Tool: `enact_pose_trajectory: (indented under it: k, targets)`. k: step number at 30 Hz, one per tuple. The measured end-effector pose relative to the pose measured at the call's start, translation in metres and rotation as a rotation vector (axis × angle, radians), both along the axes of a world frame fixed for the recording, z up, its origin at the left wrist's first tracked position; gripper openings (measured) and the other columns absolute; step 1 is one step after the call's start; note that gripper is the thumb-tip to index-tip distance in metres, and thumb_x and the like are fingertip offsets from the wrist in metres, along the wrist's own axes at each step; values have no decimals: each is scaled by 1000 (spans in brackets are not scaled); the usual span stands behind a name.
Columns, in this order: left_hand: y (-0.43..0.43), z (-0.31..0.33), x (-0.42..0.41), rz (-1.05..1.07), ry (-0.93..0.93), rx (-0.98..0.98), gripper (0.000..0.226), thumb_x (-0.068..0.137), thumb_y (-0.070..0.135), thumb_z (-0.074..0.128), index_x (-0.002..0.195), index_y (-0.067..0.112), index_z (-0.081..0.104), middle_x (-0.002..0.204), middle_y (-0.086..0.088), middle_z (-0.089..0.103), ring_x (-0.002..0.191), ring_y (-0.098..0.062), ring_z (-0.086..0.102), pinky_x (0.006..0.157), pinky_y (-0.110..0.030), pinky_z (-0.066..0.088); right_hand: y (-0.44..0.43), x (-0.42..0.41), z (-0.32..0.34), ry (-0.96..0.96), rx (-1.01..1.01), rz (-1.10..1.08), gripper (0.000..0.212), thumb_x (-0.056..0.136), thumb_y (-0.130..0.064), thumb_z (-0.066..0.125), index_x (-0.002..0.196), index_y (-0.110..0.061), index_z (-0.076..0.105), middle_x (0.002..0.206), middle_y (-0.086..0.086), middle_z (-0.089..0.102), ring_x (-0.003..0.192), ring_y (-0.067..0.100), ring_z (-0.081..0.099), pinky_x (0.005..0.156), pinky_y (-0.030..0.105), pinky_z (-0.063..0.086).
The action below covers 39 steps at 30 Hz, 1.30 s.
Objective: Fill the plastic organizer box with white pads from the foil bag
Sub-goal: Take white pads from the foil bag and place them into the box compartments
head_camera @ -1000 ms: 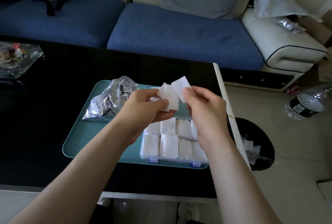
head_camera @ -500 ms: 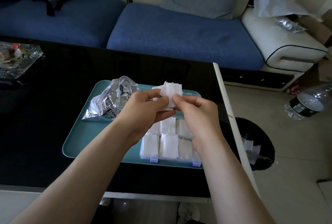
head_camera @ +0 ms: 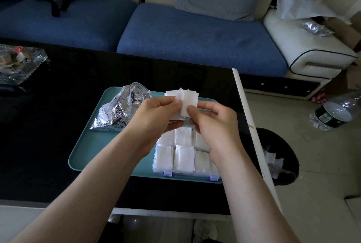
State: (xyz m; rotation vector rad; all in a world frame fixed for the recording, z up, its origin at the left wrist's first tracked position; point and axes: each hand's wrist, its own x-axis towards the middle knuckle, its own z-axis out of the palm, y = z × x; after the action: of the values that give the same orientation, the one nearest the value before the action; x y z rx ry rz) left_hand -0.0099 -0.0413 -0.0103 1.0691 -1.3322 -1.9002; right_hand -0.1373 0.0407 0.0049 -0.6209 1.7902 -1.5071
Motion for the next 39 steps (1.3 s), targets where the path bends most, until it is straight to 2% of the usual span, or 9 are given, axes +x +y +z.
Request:
enact_pose_trajectory:
  k: [9, 14, 18, 21, 26, 30, 32, 35, 39]
  targets:
    - [4, 5, 1, -3, 5, -7, 23, 108, 19, 58, 115, 8, 77, 111, -17, 78, 105, -33, 77, 98, -42, 60, 1, -2, 0, 22, 11, 46, 20, 94, -21, 80, 112, -25, 72, 95, 0, 80, 78, 9, 79, 65, 18, 57]
    - [1, 7, -1, 128, -14, 12, 19, 105, 22, 63, 111, 11, 79, 108, -13, 79, 101, -27, 78, 89, -40, 64, 2, -7, -1, 28, 26, 50, 25, 94, -19, 80, 116, -25, 70, 88, -2, 80, 73, 8, 78, 70, 25, 60]
    - [2, 6, 1, 103, -159, -152, 24, 108, 25, 59, 103, 12, 79, 100, -14, 78, 92, -27, 78, 79, -36, 66, 4, -9, 0, 66, -8, 123, 20, 97, -18, 77, 114, -28, 71, 83, -7, 80, 74, 8, 77, 73, 27, 61]
    - [4, 6, 1, 22, -244, -244, 30, 110, 25, 52, 101, 10, 77, 100, -16, 77, 93, -30, 77, 83, -43, 66, 5, -10, -1, 115, -5, 144, 19, 97, -20, 77, 113, -29, 71, 84, -5, 80, 75, 9, 77, 75, 30, 62]
    - [5, 9, 1, -60, -341, -329, 35, 113, 24, 41, 104, 9, 71, 97, -11, 78, 89, -23, 77, 88, -49, 61, 4, -14, -5, 168, 23, 160, 19, 96, -20, 78, 113, -28, 71, 85, -3, 79, 72, 6, 75, 65, 21, 54]
    - [5, 9, 3, -98, -403, -401, 35, 114, 23, 40, 102, 10, 70, 95, -10, 77, 87, -18, 77, 78, -38, 58, 5, -18, -8, 205, 57, 176, 21, 95, -23, 79, 113, -29, 71, 90, -3, 79, 72, 5, 75, 65, 21, 54]
    - [5, 9, 3, -116, -419, -435, 34, 114, 24, 40, 102, 11, 70, 95, -8, 77, 85, -15, 77, 78, -33, 56, 5, -18, -8, 204, 65, 180, 21, 95, -23, 79, 112, -29, 71, 91, -3, 79, 72, 6, 75, 67, 23, 55]
    - [5, 8, 3, -157, -445, -494, 31, 113, 27, 41, 105, 14, 69, 96, -5, 77, 83, -10, 76, 81, -36, 57, 5, -19, -8, 224, 87, 194, 19, 95, -23, 79, 110, -31, 71, 93, -4, 78, 72, 6, 75, 66, 23, 55]
    - [6, 7, 2, -188, -501, -564, 32, 113, 21, 42, 98, 8, 67, 95, -6, 74, 78, -9, 76, 76, -35, 56, 5, -19, -11, 295, 54, 186, 20, 95, -22, 79, 113, -30, 74, 91, -7, 78, 76, 7, 75, 67, 21, 55]
